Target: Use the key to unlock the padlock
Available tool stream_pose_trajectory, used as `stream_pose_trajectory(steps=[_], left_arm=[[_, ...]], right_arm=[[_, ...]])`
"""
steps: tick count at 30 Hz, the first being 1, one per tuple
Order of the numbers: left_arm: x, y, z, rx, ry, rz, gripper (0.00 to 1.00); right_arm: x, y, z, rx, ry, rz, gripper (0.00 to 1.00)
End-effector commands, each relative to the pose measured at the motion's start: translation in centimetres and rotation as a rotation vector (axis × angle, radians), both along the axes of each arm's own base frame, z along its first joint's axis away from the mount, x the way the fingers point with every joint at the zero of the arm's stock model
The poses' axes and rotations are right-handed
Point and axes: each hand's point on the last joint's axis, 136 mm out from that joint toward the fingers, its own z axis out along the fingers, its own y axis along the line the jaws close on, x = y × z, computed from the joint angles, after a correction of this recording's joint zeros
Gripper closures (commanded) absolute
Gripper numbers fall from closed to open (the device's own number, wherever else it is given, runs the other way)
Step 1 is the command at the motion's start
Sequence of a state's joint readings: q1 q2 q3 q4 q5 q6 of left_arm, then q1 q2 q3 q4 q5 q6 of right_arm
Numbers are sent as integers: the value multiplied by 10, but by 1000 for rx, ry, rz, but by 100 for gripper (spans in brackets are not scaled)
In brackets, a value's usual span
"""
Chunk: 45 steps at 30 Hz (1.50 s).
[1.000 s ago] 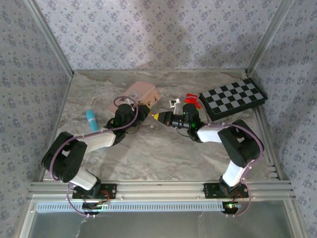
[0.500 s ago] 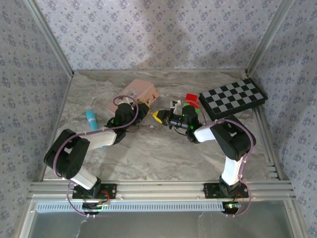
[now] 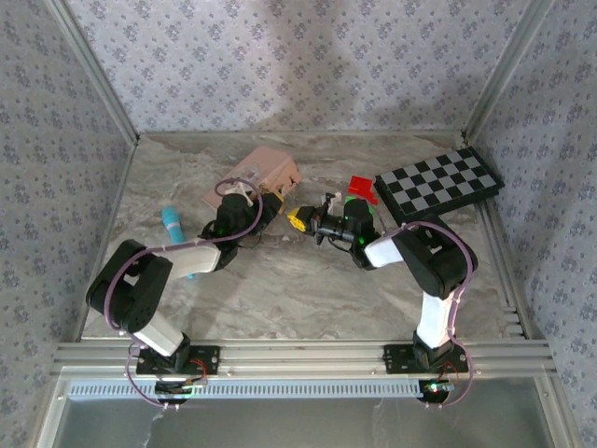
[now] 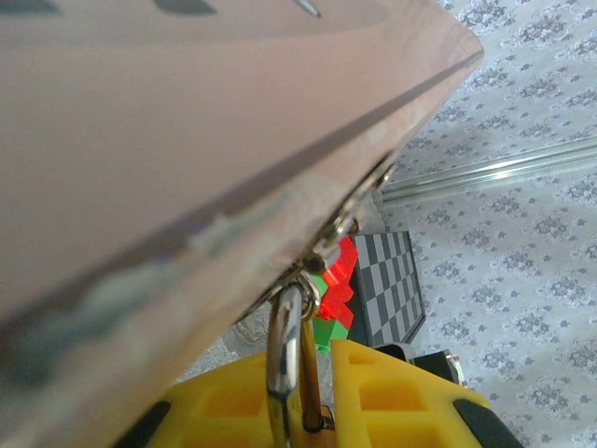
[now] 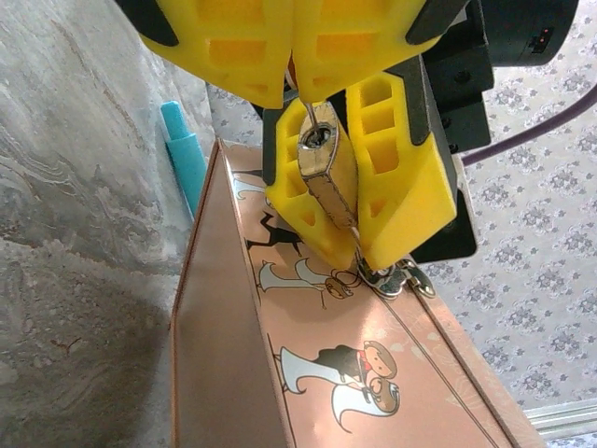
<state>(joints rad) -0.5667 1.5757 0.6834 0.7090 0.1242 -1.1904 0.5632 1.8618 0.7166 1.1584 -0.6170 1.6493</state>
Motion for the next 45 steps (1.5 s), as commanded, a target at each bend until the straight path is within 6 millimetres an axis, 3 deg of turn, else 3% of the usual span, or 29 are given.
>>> stream_pose_trajectory(steps=[1,5,14,23,29,37,45], left_arm=[[-59,-70,26,-104,-40,-408,100],[-62,-76,35,-125,-76,-444,100],[-71,-83,57,-206,-156,-503,100],[-67,-85,52,-200,-53,-482,100],[-60,-74,41,-174,26,-404,100],[-51,-58,28,-200,106,-295,100],[-49,-48,20,-159,98,-267,100]], right_arm=[[11,12,69,103,-199,-17,100],[12,10,50,48,-184,-35,100],[17,12,43,31,-205,-35,100],[5,0,59,-218,-666,-20,100],[-1,0,72,-180,-783,3,100],[-2,0,69,-97,-709,-27,100],[-6,3,57,3,-454,-37,100]])
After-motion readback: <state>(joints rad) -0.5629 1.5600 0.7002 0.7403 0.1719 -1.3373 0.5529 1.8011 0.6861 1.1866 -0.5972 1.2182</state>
